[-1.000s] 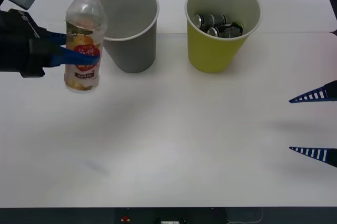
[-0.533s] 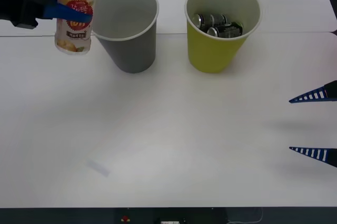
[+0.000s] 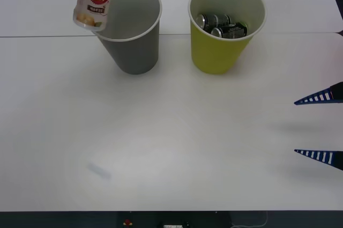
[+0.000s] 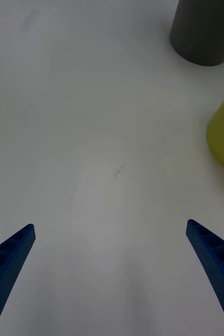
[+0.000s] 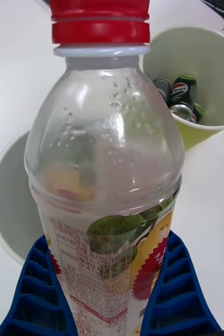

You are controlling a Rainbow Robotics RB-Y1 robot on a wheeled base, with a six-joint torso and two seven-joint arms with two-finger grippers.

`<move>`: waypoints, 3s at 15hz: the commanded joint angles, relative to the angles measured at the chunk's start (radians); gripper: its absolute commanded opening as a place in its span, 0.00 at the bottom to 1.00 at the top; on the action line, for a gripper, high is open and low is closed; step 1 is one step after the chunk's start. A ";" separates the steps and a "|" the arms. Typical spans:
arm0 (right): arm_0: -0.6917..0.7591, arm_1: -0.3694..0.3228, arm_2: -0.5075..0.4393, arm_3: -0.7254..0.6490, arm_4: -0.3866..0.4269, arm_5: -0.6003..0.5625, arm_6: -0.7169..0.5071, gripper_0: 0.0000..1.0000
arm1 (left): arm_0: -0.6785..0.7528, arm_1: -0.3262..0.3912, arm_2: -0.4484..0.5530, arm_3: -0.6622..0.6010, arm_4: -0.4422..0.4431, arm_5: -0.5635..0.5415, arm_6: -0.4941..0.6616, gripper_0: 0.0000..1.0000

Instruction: Put the can into the green bin and the plastic bottle into the gray bin

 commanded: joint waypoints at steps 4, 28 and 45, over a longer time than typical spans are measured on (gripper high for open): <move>0.000 0.000 0.000 0.000 0.000 0.000 0.000 1.00 | -0.194 -0.101 -0.188 0.244 -0.069 0.018 -0.003 0.00; 0.000 0.000 0.000 0.000 0.000 0.000 0.000 1.00 | 0.198 0.074 0.073 0.247 0.615 -0.072 -1.041 1.00; 0.000 0.000 0.000 0.000 0.000 0.000 0.000 1.00 | 1.019 0.180 0.553 -0.169 0.635 -0.060 -1.660 1.00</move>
